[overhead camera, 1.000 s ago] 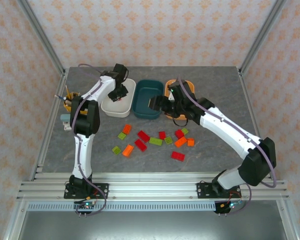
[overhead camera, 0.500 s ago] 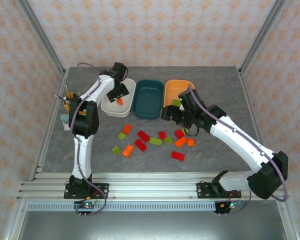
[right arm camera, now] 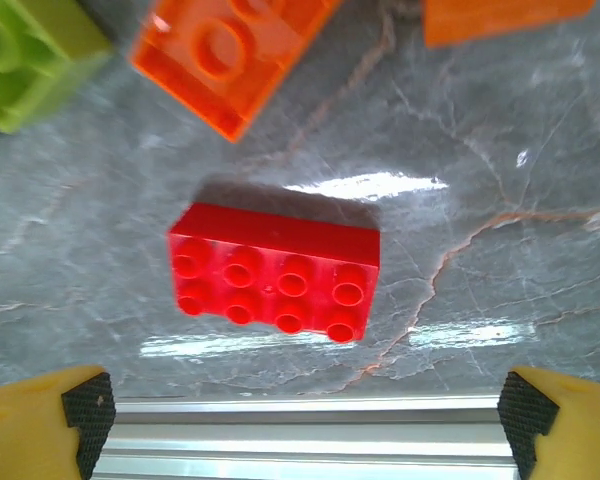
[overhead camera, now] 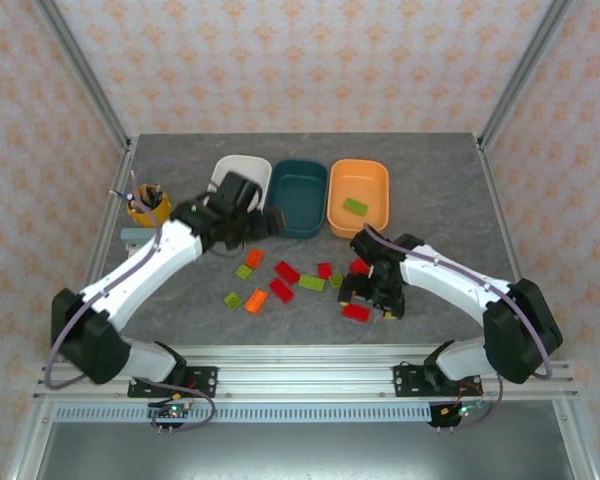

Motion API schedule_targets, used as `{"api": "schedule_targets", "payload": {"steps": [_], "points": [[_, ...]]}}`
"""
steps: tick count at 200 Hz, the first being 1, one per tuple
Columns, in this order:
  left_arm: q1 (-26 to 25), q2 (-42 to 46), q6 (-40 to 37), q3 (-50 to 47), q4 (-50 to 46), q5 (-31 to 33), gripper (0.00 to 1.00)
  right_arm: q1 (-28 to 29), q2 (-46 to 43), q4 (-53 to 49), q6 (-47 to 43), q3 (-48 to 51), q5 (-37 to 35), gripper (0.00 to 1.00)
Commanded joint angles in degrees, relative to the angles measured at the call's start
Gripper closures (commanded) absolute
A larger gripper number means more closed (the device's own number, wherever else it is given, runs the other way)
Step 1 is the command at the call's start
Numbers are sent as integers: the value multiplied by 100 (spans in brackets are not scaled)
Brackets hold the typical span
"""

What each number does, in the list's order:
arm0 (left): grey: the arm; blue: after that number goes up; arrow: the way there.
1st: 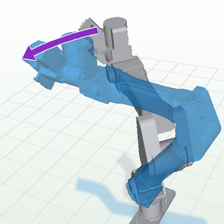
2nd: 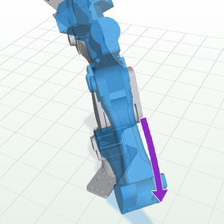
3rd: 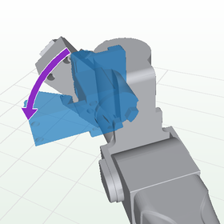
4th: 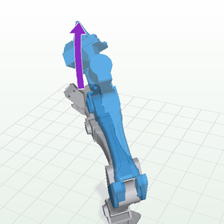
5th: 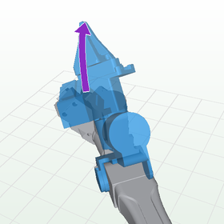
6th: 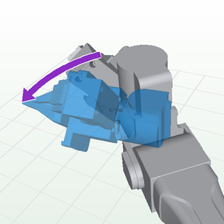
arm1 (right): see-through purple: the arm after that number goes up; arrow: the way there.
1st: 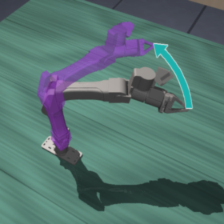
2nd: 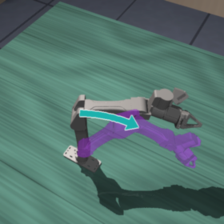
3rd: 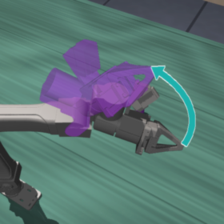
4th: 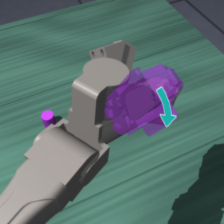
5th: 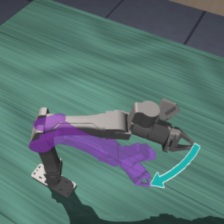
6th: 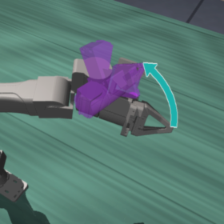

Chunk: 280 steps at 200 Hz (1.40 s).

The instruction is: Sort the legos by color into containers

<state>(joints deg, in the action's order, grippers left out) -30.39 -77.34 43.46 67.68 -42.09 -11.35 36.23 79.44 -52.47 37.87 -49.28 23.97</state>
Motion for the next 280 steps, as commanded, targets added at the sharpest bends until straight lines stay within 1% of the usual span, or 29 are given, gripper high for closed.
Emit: {"api": "schedule_targets", "payload": {"steps": [1, 30, 49, 69, 96, 150, 173, 190, 201, 214, 235, 244, 265, 280], "points": [[-373, 823, 412, -781, 419, -69, 13, 51, 238, 477, 238, 38, 182, 0], [-927, 1675, 667, -1507, 599, -88, 12, 69, 611, 853, 427, 172, 191, 1], [-1085, 2015, 768, -1763, 588, -104, 11, 73, 786, 934, 477, 199, 113, 4], [-1118, 2206, 823, -1879, 527, -96, 11, 79, 919, 933, 515, 171, 23, 8], [-1118, 2217, 826, -1858, 540, -51, 11, 95, 1020, 849, 609, 142, -144, 13], [-1206, 2122, 739, -1846, 747, -79, 11, 190, 1303, 903, 753, 73, -300, 21], [-1214, 2113, 741, -1873, 768, -69, 11, 278, 1390, 846, 822, -69, -400, 27], [-1226, 2133, 739, -1907, 840, -60, 11, 353, 1382, 832, 894, -141, -452, 34], [-1232, 2144, 747, -1933, 859, -43, 11, 397, 1360, 804, 925, -187, -493, 39], [-1232, 2177, 766, -1953, 881, -12, 11, 434, 1302, 755, 950, -237, -549, 42], [-1234, 2270, 852, -1844, 776, 178, 11, 496, 1022, 504, 914, -443, -770, 45], [-1233, 2302, 880, -1676, 619, 397, 11, 523, 878, 309, 838, -645, -937, 45], [-1188, 2189, 953, -1081, -222, 1214, 12, 534, 661, -26, 592, -1277, -1279, 45], [-973, 2019, 921, -694, -449, 1318, 11, 534, 784, -117, 350, -1897, -1433, 45]]}}
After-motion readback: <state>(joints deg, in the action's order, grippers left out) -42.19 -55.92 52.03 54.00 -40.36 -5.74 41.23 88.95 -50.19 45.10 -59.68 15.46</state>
